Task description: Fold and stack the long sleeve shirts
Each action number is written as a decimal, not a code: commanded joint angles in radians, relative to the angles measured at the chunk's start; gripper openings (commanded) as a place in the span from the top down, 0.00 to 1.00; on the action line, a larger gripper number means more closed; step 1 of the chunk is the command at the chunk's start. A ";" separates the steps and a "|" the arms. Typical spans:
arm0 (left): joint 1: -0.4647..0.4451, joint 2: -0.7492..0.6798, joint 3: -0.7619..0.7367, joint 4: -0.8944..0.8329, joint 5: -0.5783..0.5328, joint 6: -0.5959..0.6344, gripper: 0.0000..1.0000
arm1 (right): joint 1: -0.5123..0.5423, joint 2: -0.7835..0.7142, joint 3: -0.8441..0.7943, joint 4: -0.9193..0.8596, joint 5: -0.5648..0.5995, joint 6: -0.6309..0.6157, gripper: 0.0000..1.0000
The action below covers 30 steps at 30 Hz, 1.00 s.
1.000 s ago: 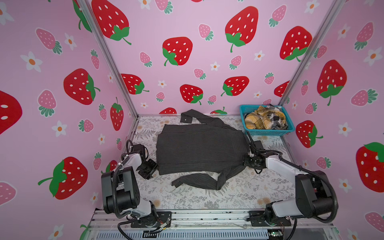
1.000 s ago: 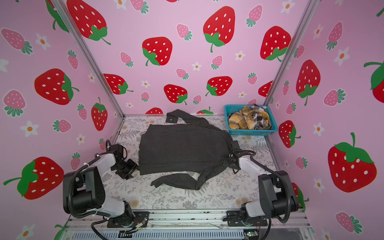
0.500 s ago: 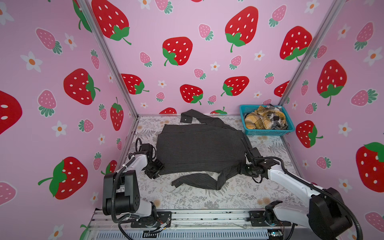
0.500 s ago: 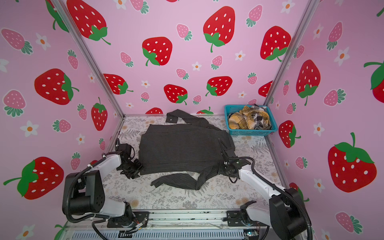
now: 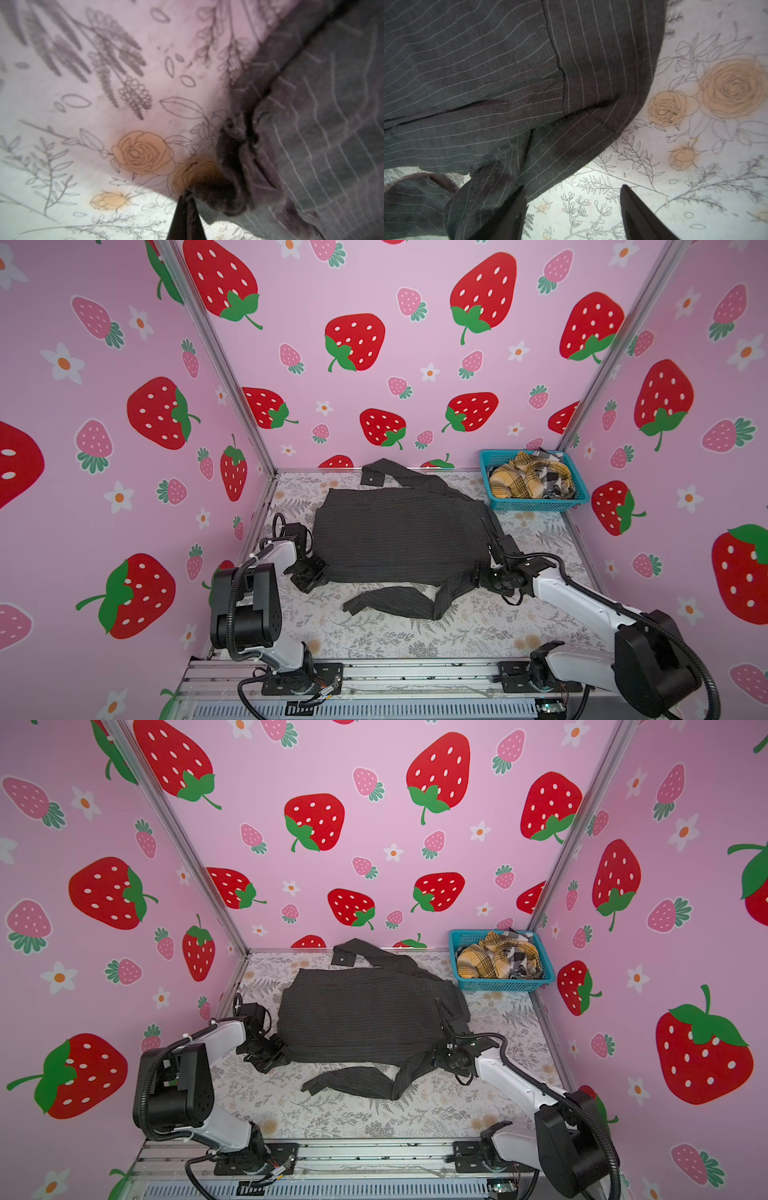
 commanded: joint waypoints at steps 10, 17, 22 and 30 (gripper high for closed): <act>-0.001 -0.162 -0.061 -0.055 -0.080 -0.014 1.00 | -0.028 0.095 -0.064 0.133 -0.092 0.055 0.57; 0.006 -0.203 -0.089 -0.015 -0.022 -0.052 1.00 | -0.090 0.113 -0.104 0.236 -0.104 0.038 0.72; 0.025 -0.229 -0.090 -0.031 -0.032 -0.059 1.00 | -0.110 0.042 -0.107 0.162 -0.091 0.004 1.00; 0.072 -0.333 -0.136 -0.081 -0.007 -0.029 1.00 | -0.110 -0.118 -0.072 -0.089 -0.031 -0.050 1.00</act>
